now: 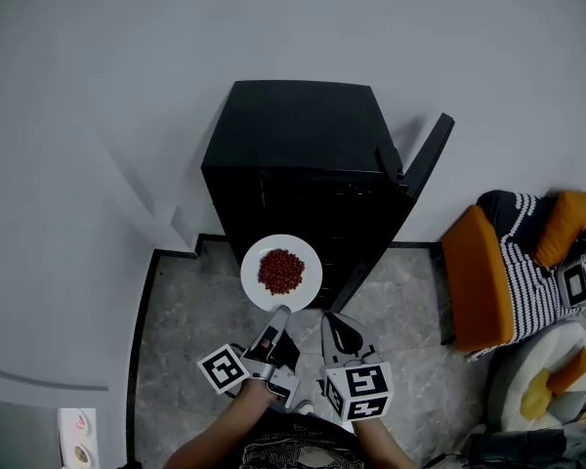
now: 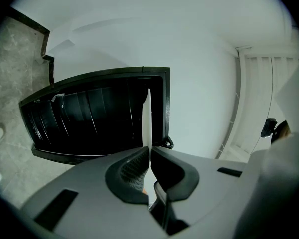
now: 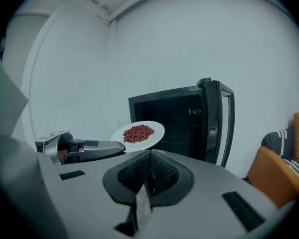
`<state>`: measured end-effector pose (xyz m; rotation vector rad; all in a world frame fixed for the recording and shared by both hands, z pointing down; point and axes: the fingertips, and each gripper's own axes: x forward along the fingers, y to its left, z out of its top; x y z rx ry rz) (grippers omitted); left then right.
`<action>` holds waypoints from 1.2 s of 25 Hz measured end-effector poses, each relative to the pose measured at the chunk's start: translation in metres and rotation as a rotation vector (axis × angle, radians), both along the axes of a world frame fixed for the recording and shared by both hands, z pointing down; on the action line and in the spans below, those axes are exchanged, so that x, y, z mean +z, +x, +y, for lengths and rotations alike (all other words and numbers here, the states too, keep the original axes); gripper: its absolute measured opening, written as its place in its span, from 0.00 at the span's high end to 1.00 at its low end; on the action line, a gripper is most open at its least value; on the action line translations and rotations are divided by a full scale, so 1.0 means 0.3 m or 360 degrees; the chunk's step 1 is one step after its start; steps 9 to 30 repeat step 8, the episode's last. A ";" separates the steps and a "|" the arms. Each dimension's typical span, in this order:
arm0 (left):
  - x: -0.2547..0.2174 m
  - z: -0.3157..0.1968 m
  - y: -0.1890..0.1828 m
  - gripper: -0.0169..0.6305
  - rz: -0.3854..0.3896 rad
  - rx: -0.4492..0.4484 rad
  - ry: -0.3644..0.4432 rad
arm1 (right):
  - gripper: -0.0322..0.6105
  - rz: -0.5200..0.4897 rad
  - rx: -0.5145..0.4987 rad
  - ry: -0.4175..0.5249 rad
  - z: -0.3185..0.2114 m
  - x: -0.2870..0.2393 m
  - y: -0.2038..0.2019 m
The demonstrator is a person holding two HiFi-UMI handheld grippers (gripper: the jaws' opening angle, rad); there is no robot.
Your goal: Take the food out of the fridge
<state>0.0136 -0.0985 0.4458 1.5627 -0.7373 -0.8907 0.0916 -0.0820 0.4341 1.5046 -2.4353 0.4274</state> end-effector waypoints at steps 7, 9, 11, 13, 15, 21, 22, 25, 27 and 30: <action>-0.005 0.015 0.003 0.94 -0.0007 0.0003 0.0008 | 0.92 -0.0001 -0.0006 0.0010 0.015 -0.009 0.001; -0.005 0.017 0.003 0.94 -0.0010 0.0003 0.0010 | 0.92 -0.0001 -0.0006 0.0012 0.017 -0.010 0.001; -0.005 0.017 0.003 0.94 -0.0010 0.0003 0.0010 | 0.92 -0.0001 -0.0006 0.0012 0.017 -0.010 0.001; -0.005 0.017 0.003 0.94 -0.0010 0.0003 0.0010 | 0.92 -0.0001 -0.0006 0.0012 0.017 -0.010 0.001; -0.005 0.017 0.003 0.94 -0.0010 0.0003 0.0010 | 0.92 -0.0001 -0.0006 0.0012 0.017 -0.010 0.001; -0.005 0.017 0.003 0.94 -0.0010 0.0003 0.0010 | 0.92 -0.0001 -0.0006 0.0012 0.017 -0.010 0.001; -0.005 0.017 0.003 0.94 -0.0010 0.0003 0.0010 | 0.92 -0.0001 -0.0006 0.0012 0.017 -0.010 0.001; -0.005 0.017 0.003 0.94 -0.0010 0.0003 0.0010 | 0.92 -0.0001 -0.0006 0.0012 0.017 -0.010 0.001; -0.005 0.017 0.003 0.94 -0.0010 0.0003 0.0010 | 0.92 -0.0001 -0.0006 0.0012 0.017 -0.010 0.001; -0.005 0.017 0.003 0.94 -0.0010 0.0003 0.0010 | 0.92 -0.0001 -0.0006 0.0012 0.017 -0.010 0.001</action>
